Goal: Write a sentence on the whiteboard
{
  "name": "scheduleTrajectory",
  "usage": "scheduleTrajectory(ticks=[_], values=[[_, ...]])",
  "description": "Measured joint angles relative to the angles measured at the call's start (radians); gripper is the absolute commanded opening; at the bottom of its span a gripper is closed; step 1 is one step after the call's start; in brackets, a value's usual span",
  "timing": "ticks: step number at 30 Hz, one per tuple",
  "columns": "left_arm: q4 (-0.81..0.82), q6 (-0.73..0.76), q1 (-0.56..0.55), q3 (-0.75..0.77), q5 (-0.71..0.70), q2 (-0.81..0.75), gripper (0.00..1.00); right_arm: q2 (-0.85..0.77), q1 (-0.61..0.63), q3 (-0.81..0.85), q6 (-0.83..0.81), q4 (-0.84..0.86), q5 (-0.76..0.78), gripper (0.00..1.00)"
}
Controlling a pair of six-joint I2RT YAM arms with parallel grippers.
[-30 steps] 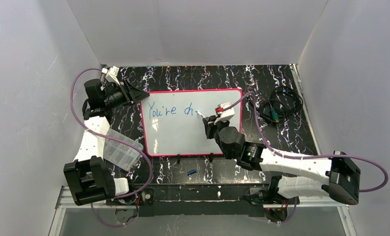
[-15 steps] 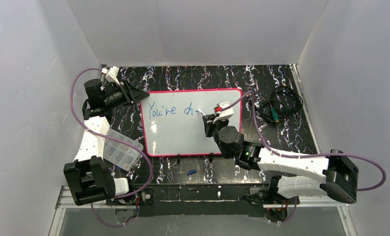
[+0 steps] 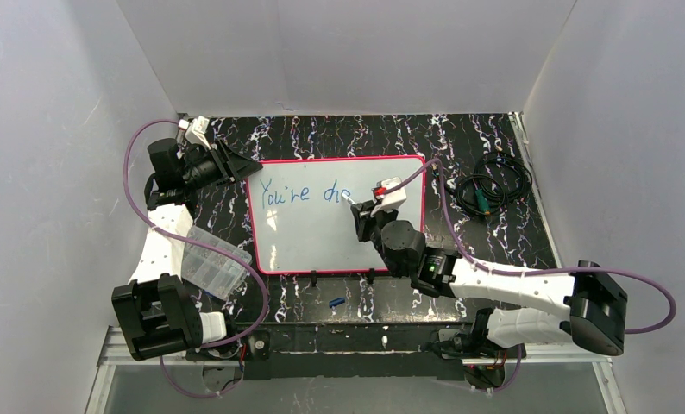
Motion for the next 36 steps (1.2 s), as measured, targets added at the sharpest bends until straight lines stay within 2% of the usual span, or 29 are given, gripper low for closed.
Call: scheduleTrajectory(ticks=[11, 21, 28, 36], values=[[0.0, 0.0, 0.0, 0.0, 0.001, 0.0, 0.43, -0.027, 0.0, -0.01, 0.059, -0.066, -0.017, 0.01], [0.0, 0.0, 0.0, 0.0, 0.003, 0.0, 0.43, -0.066, 0.0, -0.01, 0.045, -0.104, 0.0, 0.01], [0.0, -0.001, 0.0, 0.0, 0.003, 0.0, 0.43, -0.113, 0.0, -0.01, 0.006, -0.082, 0.0, 0.01], [0.0, 0.0, 0.0, 0.0, 0.005, 0.0, 0.43, -0.076, 0.0, -0.01, -0.045, -0.025, 0.016, 0.01]])
